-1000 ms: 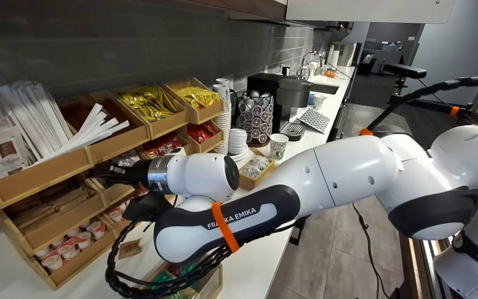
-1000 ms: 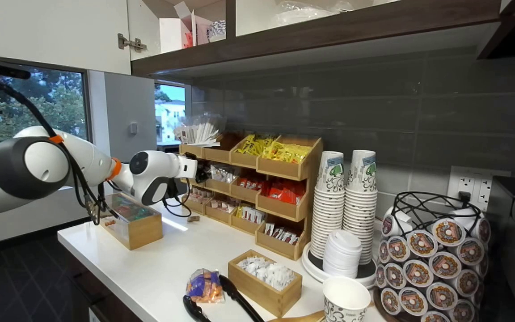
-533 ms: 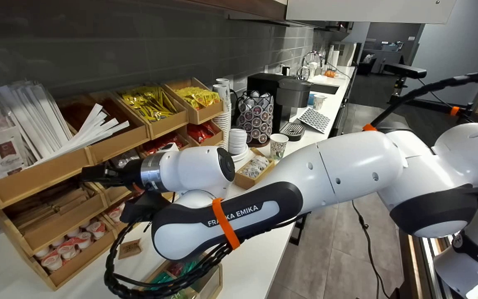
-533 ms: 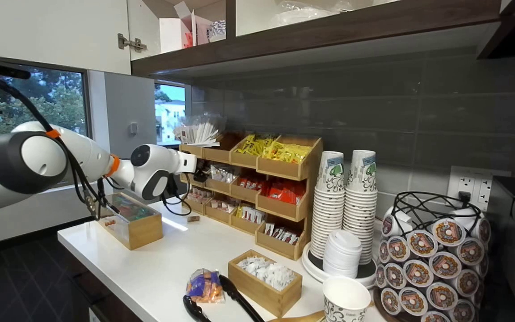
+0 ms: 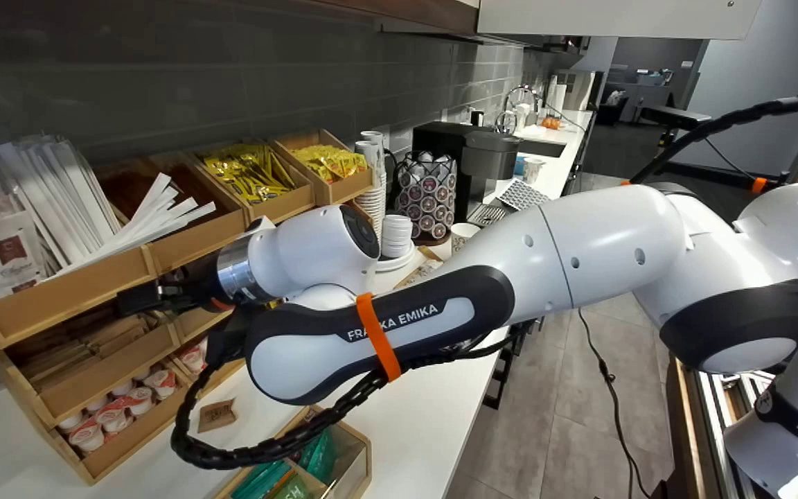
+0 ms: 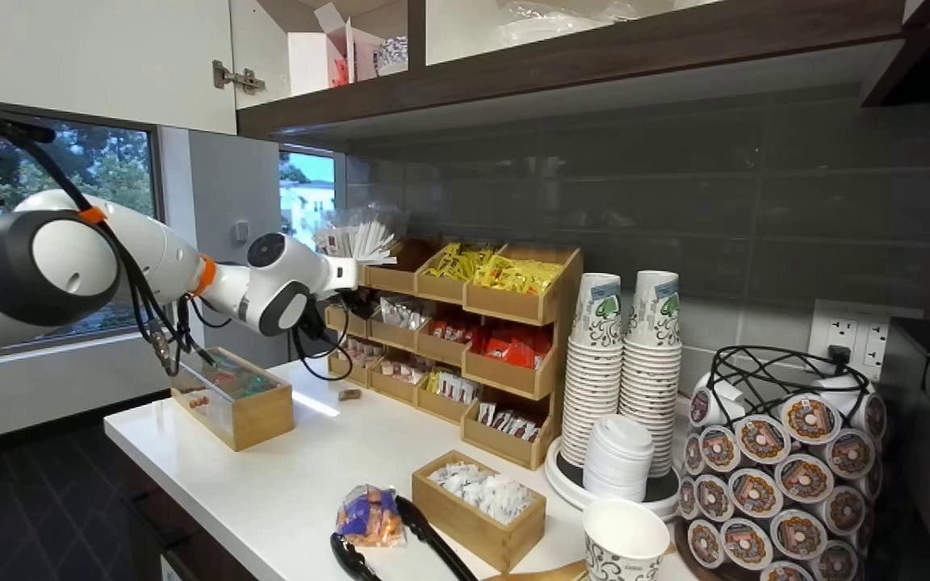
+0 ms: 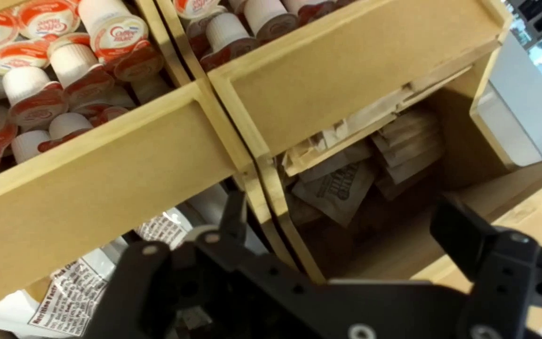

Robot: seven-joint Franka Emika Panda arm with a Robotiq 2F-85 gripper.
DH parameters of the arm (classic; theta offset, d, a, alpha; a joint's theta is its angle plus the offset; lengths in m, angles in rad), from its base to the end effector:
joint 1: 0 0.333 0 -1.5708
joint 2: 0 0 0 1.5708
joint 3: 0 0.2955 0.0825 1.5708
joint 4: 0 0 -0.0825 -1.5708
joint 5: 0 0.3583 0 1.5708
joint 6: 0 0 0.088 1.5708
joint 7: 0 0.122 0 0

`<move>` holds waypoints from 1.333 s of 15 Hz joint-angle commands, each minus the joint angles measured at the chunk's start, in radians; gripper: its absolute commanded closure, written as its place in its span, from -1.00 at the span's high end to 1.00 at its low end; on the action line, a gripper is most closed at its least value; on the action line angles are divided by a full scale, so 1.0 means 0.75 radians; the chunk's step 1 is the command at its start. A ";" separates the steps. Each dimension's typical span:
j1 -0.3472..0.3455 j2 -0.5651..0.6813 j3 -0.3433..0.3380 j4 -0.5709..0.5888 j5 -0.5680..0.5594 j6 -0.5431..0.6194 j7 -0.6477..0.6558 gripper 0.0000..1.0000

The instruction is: Move the brown sachet, which is on the counter, closer to the other sachets

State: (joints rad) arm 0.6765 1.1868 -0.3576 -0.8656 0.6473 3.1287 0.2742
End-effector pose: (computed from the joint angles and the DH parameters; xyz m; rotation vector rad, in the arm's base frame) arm 0.7208 0.3586 0.3159 -2.3028 0.2022 -1.3015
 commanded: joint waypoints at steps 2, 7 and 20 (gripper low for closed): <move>-0.013 -0.150 0.081 -0.177 -0.023 -0.188 -0.198 1.00; -0.017 -0.238 0.079 -0.305 -0.025 -0.351 -0.357 1.00; -0.007 -0.160 0.038 -0.334 -0.127 -0.603 -0.472 1.00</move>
State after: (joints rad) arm 0.6736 1.0455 -0.3303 -1.1330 0.5701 2.7091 -0.0622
